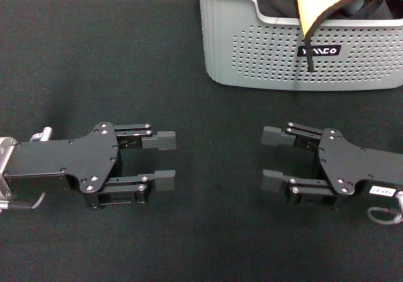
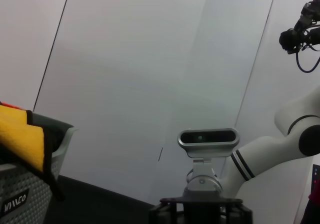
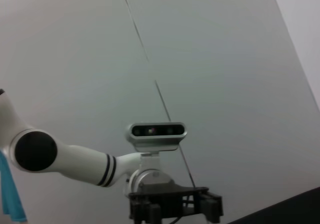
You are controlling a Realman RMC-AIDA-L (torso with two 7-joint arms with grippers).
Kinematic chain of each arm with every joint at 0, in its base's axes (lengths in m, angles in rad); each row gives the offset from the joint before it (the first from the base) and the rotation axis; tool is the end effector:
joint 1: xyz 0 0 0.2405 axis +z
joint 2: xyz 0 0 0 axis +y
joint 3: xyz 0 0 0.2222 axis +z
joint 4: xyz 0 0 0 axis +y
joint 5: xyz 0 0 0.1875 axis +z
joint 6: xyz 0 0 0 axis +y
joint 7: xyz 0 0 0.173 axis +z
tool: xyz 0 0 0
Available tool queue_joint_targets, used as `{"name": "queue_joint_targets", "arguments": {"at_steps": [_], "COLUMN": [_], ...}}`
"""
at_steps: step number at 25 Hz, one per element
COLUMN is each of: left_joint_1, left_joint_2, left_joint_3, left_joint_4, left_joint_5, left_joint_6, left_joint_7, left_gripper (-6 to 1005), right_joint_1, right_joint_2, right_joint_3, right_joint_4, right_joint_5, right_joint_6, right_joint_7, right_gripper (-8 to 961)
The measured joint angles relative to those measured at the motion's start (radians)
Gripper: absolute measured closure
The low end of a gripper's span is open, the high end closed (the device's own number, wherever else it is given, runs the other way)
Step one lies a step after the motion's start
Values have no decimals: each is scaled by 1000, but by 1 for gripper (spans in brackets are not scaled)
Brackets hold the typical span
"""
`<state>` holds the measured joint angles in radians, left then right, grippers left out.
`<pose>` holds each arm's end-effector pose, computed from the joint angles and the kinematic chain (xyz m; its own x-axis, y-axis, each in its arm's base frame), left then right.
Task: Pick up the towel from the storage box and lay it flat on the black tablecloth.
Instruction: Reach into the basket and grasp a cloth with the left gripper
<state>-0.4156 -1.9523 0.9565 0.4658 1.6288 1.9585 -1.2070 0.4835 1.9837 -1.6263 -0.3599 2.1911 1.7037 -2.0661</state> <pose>-0.1969 0.2292 0.0192 0.6603 0.2768 0.6982 0.2460 -0.9580 0.1471 0.1576 0.2446 -0.0317 0.5939 -0.2533 -0.7636 -0.2373 -0.9621 0.1346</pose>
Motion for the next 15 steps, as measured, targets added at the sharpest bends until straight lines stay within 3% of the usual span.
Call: {"name": "queue_joint_targets", "arguments": {"at_steps": [15], "left_joint_1": [-6], "left_joint_2": [-1], "left_joint_3": [-7], "left_joint_4": [9], "left_joint_5": [10], "left_joint_6": [-6], "left_joint_7": [0], "left_gripper": [368], "right_joint_1": [-2], "right_joint_2": [16], "right_joint_3": [-5], "right_joint_4": [2], "right_joint_5": [-31], "right_joint_6": [12], "right_joint_7": [-5], "right_gripper": [172]}}
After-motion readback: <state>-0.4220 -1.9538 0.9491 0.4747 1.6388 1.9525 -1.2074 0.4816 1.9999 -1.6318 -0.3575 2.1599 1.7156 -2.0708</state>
